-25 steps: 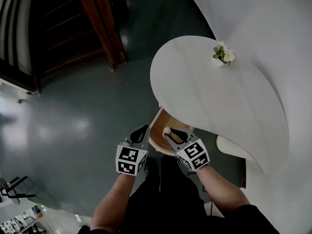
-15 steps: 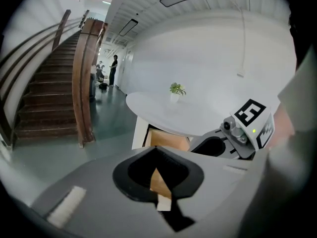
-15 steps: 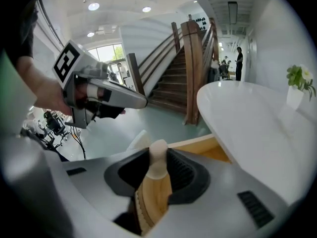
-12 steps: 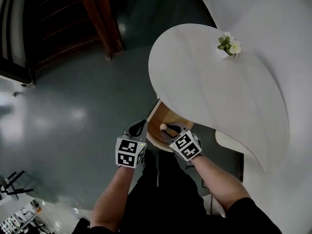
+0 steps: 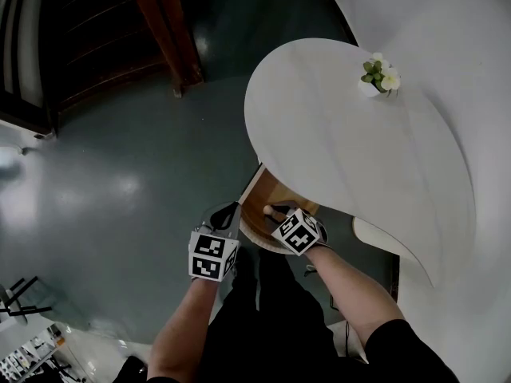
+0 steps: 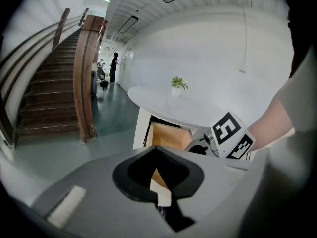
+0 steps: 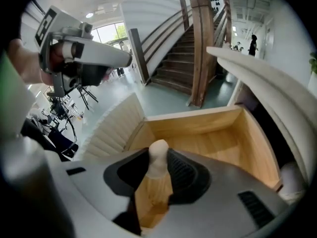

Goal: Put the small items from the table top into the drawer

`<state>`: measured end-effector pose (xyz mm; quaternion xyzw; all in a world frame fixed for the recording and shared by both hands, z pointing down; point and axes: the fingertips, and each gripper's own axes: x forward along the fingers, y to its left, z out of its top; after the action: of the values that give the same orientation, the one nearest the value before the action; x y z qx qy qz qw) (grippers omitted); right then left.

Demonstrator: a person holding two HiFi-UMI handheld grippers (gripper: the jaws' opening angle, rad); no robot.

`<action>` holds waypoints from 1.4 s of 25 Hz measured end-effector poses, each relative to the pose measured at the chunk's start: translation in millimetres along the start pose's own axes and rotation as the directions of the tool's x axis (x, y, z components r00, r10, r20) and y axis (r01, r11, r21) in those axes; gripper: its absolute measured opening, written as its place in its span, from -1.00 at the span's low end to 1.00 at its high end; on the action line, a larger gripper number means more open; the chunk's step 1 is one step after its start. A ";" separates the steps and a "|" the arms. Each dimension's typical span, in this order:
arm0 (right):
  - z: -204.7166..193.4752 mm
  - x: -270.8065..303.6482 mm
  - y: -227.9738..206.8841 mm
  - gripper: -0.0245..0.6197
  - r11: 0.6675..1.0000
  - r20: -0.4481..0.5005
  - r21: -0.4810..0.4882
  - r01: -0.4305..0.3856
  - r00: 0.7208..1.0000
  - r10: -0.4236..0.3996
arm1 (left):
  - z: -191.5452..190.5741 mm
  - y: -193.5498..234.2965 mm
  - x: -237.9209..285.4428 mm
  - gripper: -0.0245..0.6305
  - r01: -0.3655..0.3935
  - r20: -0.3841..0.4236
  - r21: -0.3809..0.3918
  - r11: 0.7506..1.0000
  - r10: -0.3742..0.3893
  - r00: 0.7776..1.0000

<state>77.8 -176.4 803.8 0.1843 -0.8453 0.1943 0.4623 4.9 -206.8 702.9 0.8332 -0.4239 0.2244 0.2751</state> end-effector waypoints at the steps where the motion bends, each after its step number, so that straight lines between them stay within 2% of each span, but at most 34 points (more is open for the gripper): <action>1: -1.5 3.6 -1.4 -0.58 1.000 -0.006 -0.001 0.000 1.000 0.000 | -1.2 -0.3 -0.2 -0.93 -0.001 0.000 0.000 1.000 0.001 1.000; 14: -19.1 39.8 -9.8 -0.55 0.998 -0.113 -0.024 -0.054 0.992 0.051 | -9.5 14.0 4.2 -0.93 -0.016 -0.002 -0.018 1.000 0.016 1.000; 24: -33.4 50.0 3.7 -0.45 0.996 -0.175 -0.036 -0.087 0.981 0.080 | -14.2 17.2 -4.7 -0.93 -0.017 0.004 -0.026 1.000 0.017 1.000; 35: -17.3 12.5 5.0 -0.40 0.999 -0.111 -0.048 -0.016 0.994 0.011 | -8.8 15.6 -27.8 -0.93 -0.016 0.003 -0.001 1.000 0.016 1.000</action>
<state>81.3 -165.1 822.3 0.1563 -0.8242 0.1867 0.5113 -24.2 -192.5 696.8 0.8300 -0.4310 0.2252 0.2731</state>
